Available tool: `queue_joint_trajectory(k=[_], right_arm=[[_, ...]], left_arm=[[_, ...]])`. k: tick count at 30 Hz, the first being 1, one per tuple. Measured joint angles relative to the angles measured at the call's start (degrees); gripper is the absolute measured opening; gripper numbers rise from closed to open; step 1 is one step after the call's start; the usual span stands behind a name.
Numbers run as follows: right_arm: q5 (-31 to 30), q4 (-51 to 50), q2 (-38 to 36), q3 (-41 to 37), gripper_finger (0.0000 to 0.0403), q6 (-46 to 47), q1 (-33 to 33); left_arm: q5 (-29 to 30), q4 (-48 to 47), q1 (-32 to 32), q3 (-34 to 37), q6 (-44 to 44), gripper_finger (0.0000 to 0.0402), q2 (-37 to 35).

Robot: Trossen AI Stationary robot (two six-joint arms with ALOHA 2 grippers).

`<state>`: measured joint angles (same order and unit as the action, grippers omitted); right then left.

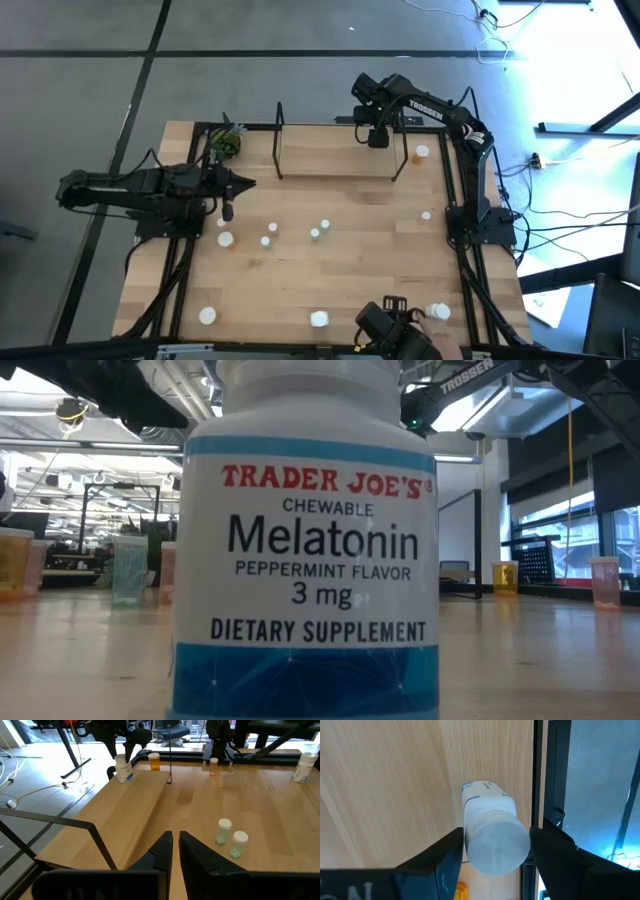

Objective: Pick and place medicine bottles onto shelf by color
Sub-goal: Put the top white pill bottle on the shelf, then put the top green pill bottle on the shelf

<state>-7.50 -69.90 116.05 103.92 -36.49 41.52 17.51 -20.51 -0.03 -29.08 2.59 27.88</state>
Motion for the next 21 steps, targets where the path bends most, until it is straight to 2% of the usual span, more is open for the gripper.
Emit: queue_joint_trajectory(k=[15,21], right_arm=[[-1.84,-0.57,-3.51,0.2,0.0229,-0.16,-0.17],[-1.5,-3.41,-7.12,0.26,0.0229,0.28,-2.82]], left_arm=[[0.0,-0.04,0.0,0.02,-0.04,0.0027,0.0],[0.03,-0.04,0.0,0.01,-0.04,0.0027,0.0]])
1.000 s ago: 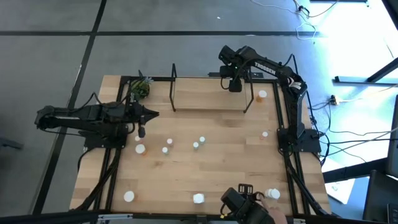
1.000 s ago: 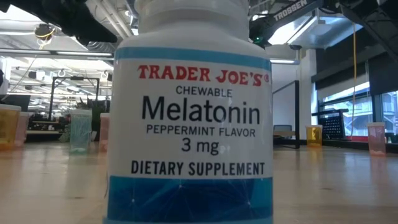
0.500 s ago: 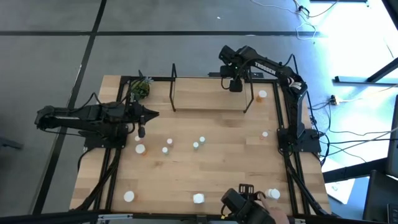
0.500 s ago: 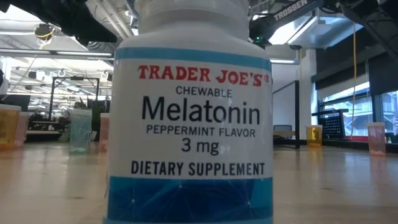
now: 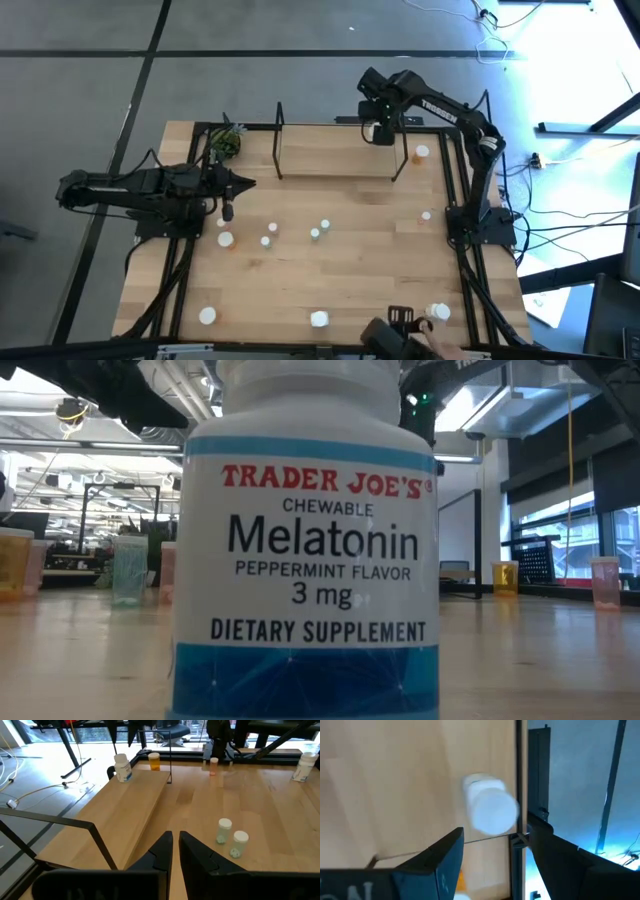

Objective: Pick and place medicine bottles onto shelf by color
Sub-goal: Put the top green pill bottle on the shelf

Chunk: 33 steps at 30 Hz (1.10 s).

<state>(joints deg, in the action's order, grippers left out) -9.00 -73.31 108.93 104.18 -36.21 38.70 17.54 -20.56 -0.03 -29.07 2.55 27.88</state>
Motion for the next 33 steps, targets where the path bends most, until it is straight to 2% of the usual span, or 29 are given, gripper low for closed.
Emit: queue_joint_trajectory(k=[7,16,20,23,33], right_arm=[[3.57,-5.33,-4.58,0.0,0.0229,2.28,-9.02],[7.73,-5.98,-5.49,-0.42,0.0229,4.39,-27.23],[7.61,-0.71,-5.26,-1.78,0.0229,5.85,-32.85],[7.72,3.62,-5.28,-3.55,0.0229,7.93,-35.28],[8.77,23.18,-5.23,-16.81,0.0229,12.17,-37.97]], left_arm=[[-0.28,0.0,0.02,0.01,0.0,0.0027,-0.02],[-1.13,-0.13,0.02,0.01,-0.04,0.0027,-0.02],[-5.79,-1.0,-0.03,0.01,-2.05,0.0027,-0.02],[-6.19,-1.12,-0.02,0.01,-1.6,0.0027,0.02],[-7.19,-1.77,-2.68,0.01,-1.62,0.0027,0.28]])
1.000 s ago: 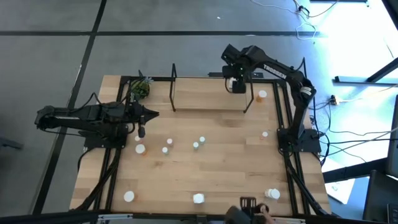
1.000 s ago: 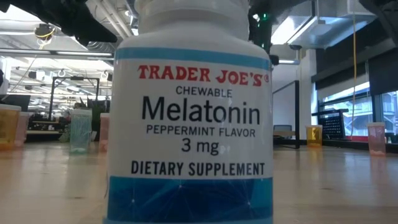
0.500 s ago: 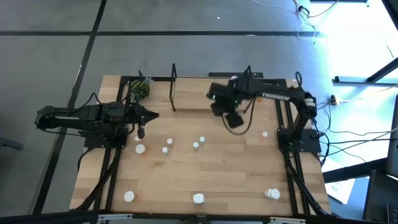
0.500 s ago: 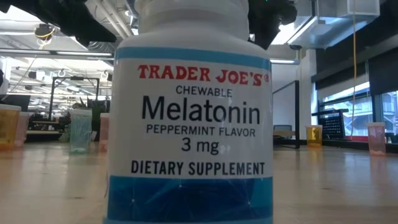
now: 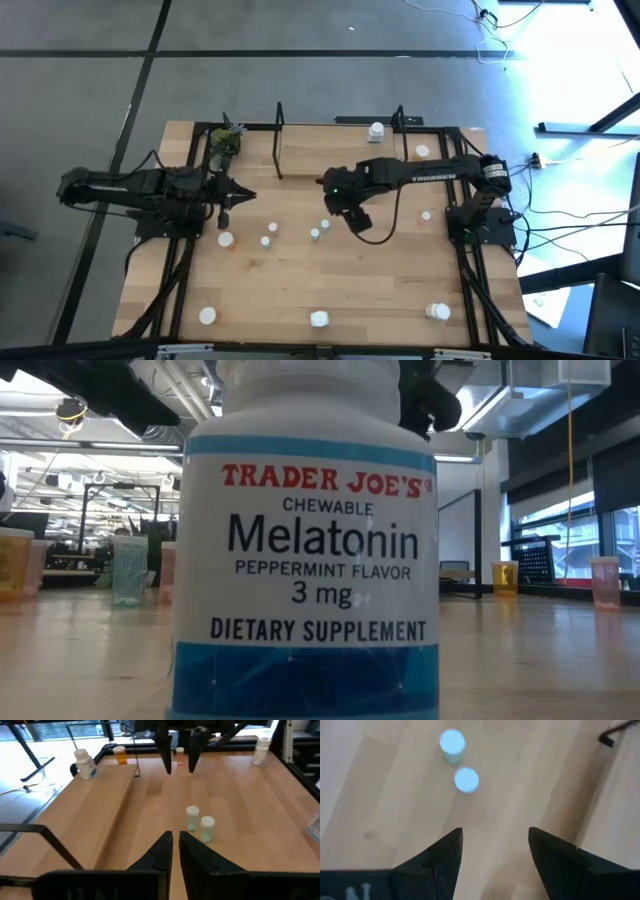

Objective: Pick and place medicine bottles onto shelf by color
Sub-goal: Put the top green pill bottle on the shelf

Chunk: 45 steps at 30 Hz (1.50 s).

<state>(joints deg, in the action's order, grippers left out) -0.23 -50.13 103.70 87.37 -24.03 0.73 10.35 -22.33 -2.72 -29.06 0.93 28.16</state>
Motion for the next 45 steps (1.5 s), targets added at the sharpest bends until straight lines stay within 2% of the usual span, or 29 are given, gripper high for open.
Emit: queue_joint_trajectory(k=[8,11,16,27,45], right_arm=[[1.69,8.56,0.0,-6.92,0.0229,3.06,-0.21],[4.14,14.36,0.0,-10.08,0.0229,4.51,-0.45],[4.44,21.47,0.0,-13.54,0.0229,4.75,-1.25],[4.44,27.31,0.0,-17.69,0.0229,5.78,-1.86],[4.42,30.42,3.21,-17.92,0.0229,5.6,-1.79]], left_arm=[[-0.87,-0.3,-2.3,-0.64,-0.66,0.0027,2.1],[-0.87,-0.37,-3.19,-3.84,-1.86,0.0027,4.85],[-0.85,-7.31,-4.27,-10.82,-1.72,0.0027,10.95],[-0.86,-10.43,-6.98,-17.68,-1.01,0.0027,22.34],[-0.81,-10.21,-7.46,-18.1,1.53,0.0027,23.22]])
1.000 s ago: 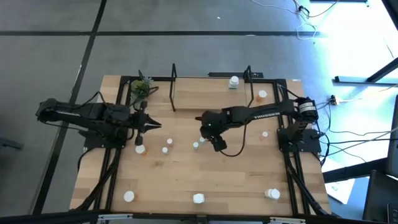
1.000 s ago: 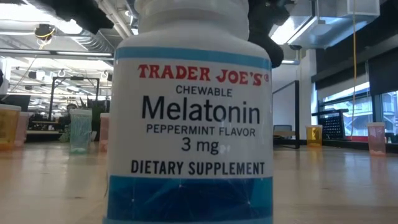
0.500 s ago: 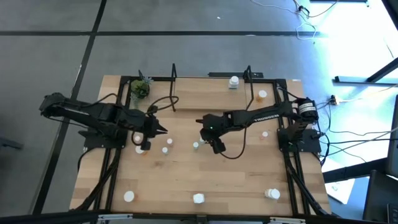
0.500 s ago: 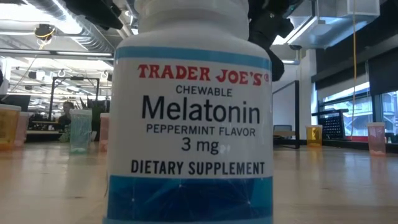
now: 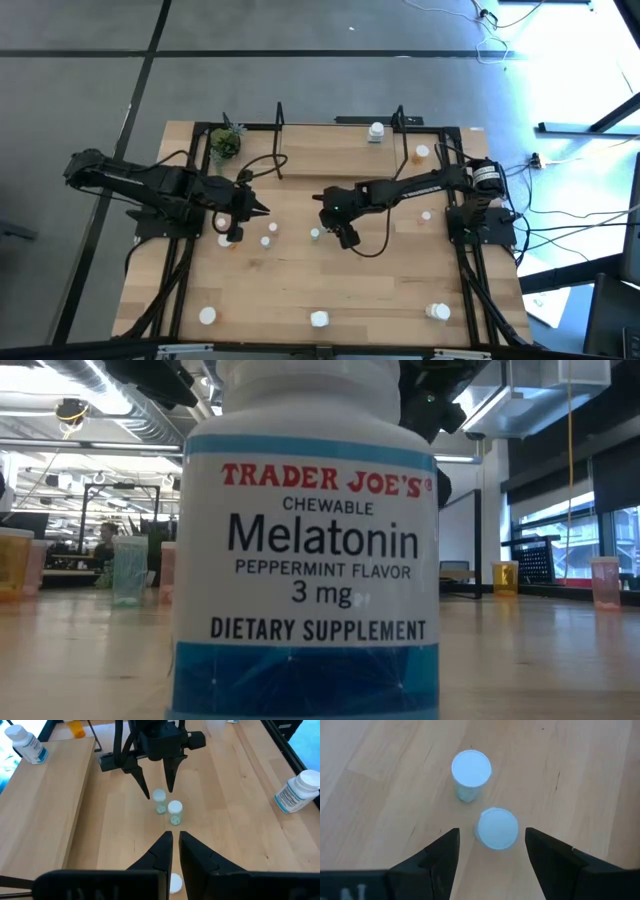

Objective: Pick and place medicine bottles onto shelf by color
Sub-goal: Put the top green pill bottle on the shelf

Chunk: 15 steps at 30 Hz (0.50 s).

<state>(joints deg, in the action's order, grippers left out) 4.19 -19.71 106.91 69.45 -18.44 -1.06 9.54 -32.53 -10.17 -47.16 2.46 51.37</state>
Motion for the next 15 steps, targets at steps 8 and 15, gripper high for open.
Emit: queue_joint_trajectory(k=[8,15], right_arm=[[0.0,1.37,0.0,0.02,0.0229,-0.22,0.62],[0.46,1.51,0.0,0.0,0.0229,-0.22,0.96]], left_arm=[[0.02,0.0,0.0,0.0,0.0,0.0027,0.0],[0.02,0.0,0.0,0.0,0.0,0.0027,0.0]])
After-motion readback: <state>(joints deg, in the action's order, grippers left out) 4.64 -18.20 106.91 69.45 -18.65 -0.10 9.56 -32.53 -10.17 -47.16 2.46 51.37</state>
